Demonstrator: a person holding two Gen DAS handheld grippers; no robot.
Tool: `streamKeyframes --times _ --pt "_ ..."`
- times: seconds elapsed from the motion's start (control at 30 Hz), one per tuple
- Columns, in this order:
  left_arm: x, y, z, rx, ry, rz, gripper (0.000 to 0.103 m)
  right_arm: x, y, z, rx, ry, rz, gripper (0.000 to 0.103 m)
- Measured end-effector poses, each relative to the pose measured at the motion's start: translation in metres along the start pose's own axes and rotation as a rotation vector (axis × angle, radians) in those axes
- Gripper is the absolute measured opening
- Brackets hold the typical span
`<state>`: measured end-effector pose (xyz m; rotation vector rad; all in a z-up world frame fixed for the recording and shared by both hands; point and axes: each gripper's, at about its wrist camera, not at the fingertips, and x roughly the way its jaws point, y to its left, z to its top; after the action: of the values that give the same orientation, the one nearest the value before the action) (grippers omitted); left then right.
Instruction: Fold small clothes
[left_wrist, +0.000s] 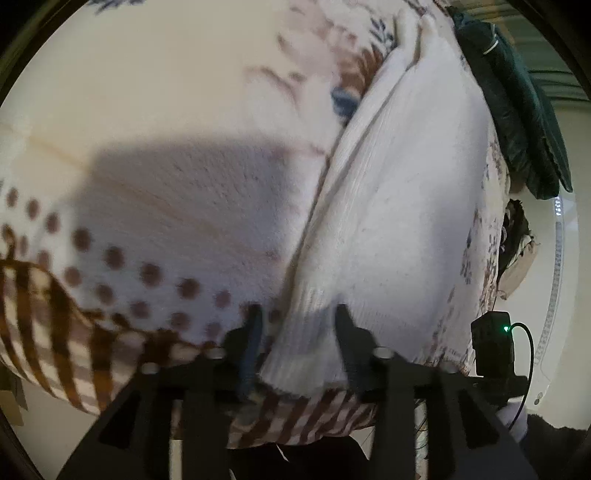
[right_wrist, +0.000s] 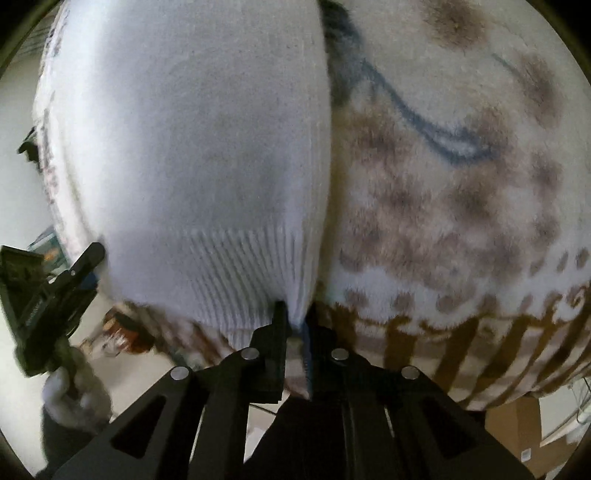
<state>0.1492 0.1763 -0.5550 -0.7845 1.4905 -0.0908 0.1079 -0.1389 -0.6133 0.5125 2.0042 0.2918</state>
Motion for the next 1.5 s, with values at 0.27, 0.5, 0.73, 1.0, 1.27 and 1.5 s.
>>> streamKeyframes --times 0.27,0.5,0.73,1.0,1.27,1.5 --pt "0.028 0.008 0.011 -0.011 0.064 -0.107 0.053 -0.044 -0.038 -0.001 -0.013 0.02 0.13 0.061" --pt "0.041 -0.002 0.021 -0.01 0.086 -0.175 0.068 -0.012 -0.051 0.025 0.096 -0.005 0.334 0.065" --pt "0.042 -0.026 0.01 0.043 0.104 -0.124 0.01 -0.003 -0.037 0.021 0.137 -0.046 0.435 0.018" --pt "0.005 -0.072 0.019 0.068 0.054 -0.184 0.009 -0.036 -0.017 -0.001 0.169 -0.092 0.493 0.013" --pt "-0.052 -0.132 0.074 0.143 -0.098 -0.251 0.009 -0.126 0.034 0.007 0.113 -0.243 0.575 0.013" --pt "-0.067 -0.17 0.149 0.21 -0.197 -0.249 0.009 -0.217 0.081 0.058 0.063 -0.435 0.587 0.013"
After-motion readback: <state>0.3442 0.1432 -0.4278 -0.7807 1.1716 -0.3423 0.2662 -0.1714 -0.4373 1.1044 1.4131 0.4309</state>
